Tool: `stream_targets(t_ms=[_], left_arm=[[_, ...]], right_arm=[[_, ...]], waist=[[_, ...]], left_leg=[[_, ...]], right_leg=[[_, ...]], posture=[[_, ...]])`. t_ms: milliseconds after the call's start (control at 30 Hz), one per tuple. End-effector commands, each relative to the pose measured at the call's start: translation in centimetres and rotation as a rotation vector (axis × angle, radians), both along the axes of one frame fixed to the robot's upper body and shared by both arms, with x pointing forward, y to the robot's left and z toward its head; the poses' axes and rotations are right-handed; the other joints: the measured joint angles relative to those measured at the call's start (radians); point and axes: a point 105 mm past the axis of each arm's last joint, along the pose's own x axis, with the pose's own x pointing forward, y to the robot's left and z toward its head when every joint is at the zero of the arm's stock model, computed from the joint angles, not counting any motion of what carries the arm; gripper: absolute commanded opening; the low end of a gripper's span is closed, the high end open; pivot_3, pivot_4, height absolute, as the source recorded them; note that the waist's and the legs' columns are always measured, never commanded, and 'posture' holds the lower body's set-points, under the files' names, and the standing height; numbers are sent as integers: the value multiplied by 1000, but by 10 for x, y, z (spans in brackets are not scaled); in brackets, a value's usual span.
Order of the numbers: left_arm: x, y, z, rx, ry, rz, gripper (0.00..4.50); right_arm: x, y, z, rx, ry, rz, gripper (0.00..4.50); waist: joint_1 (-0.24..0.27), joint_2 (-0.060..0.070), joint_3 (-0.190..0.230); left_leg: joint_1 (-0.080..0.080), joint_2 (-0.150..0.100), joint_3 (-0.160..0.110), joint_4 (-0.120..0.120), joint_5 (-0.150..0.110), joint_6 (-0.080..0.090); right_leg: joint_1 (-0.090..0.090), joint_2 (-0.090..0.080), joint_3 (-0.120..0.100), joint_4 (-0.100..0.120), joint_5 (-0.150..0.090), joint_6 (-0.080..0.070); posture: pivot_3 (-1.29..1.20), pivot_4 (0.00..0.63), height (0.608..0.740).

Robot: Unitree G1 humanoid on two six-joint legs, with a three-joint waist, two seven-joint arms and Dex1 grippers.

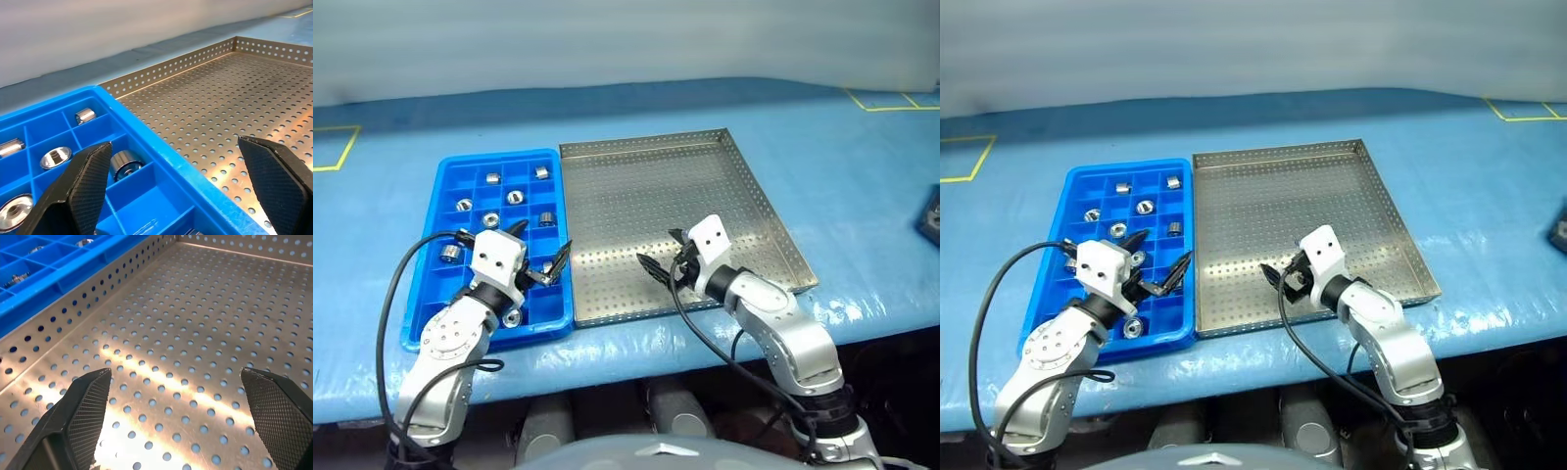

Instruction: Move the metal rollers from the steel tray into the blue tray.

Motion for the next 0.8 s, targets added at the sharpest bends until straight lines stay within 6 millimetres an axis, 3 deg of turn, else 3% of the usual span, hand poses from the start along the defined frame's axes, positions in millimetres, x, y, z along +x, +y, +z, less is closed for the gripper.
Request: stream_targets(t_ms=[33,167,800], left_arm=[[-3,0,4,2,-9,-20,4500],[-4,3,3,4,-5,-12,4500],[-10,7,0,-2,2,21,4500]], right_arm=[[-2,-1,14,19,-55,13,4455],[-4,2,13,20,-46,39,4455],[-4,7,10,3,-33,79,4455]], waist=[[-6,0,0],[-10,0,0],[5,0,0]], left_leg=[[1,0,0,0,0,0],[8,0,0,0,0,0],[8,0,0,0,0,0]], right_leg=[[2,0,0,0,0,0],[7,0,1,0,-4,-6],[7,0,1,0,-3,-5]], posture=[[-133,150,740],[-120,150,740],[-84,150,740]])
